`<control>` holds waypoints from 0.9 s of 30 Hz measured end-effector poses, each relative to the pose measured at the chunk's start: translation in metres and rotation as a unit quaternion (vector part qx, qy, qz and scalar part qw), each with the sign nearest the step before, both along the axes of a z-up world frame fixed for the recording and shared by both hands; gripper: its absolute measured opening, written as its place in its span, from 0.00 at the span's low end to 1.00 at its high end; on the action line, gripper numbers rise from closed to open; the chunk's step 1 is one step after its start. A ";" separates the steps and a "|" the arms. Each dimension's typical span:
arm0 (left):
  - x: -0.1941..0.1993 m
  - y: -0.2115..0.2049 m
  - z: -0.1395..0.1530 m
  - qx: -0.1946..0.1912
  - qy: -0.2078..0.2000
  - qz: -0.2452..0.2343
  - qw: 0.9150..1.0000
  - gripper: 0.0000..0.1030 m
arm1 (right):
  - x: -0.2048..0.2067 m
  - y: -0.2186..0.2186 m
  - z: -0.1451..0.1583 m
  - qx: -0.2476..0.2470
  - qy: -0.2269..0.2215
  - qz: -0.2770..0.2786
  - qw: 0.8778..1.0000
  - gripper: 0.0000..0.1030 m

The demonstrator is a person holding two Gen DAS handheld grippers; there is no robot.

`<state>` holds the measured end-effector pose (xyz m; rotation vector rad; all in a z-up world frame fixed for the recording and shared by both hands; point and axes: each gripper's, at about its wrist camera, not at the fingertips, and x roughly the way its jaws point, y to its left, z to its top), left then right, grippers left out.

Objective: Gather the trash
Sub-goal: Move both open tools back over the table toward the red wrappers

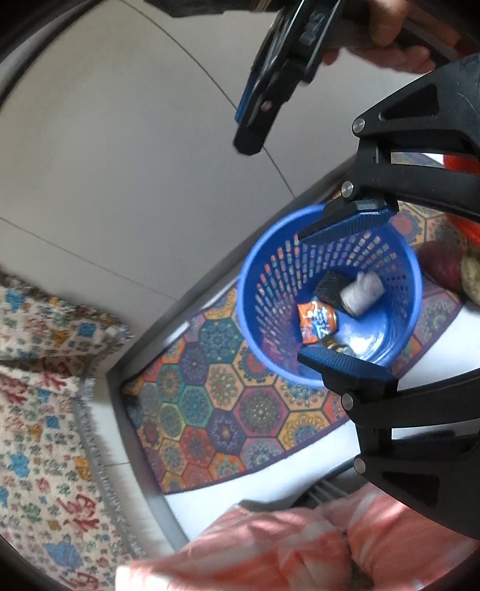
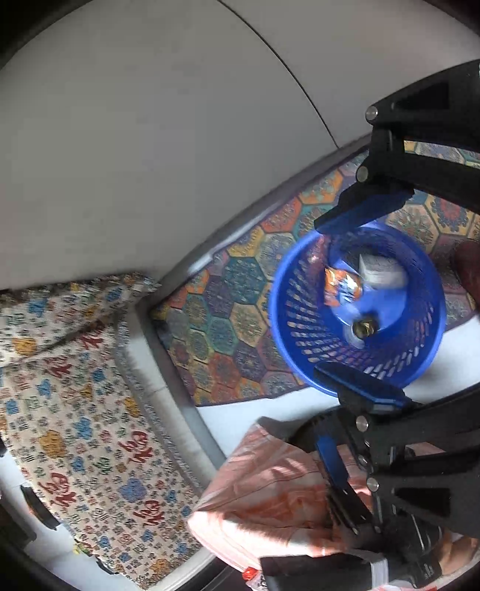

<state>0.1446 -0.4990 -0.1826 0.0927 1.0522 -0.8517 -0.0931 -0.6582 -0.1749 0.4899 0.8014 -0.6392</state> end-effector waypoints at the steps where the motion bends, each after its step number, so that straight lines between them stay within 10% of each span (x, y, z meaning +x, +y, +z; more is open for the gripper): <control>1: -0.005 0.008 0.012 -0.007 -0.007 0.000 1.000 0.59 | -0.001 0.003 0.008 -0.014 -0.005 -0.002 1.000 0.71; 10: -0.048 0.151 0.099 -0.020 -0.065 0.027 0.997 0.81 | 0.010 0.078 0.072 -0.124 -0.070 0.054 0.988 0.71; 17: -0.024 0.307 0.074 0.074 -0.075 0.166 0.981 0.81 | 0.068 0.201 0.094 -0.119 -0.095 0.193 0.969 0.75; 27: 0.030 0.445 0.035 0.137 -0.080 0.289 0.944 0.87 | 0.203 0.369 0.045 -0.067 -0.002 0.329 0.942 0.75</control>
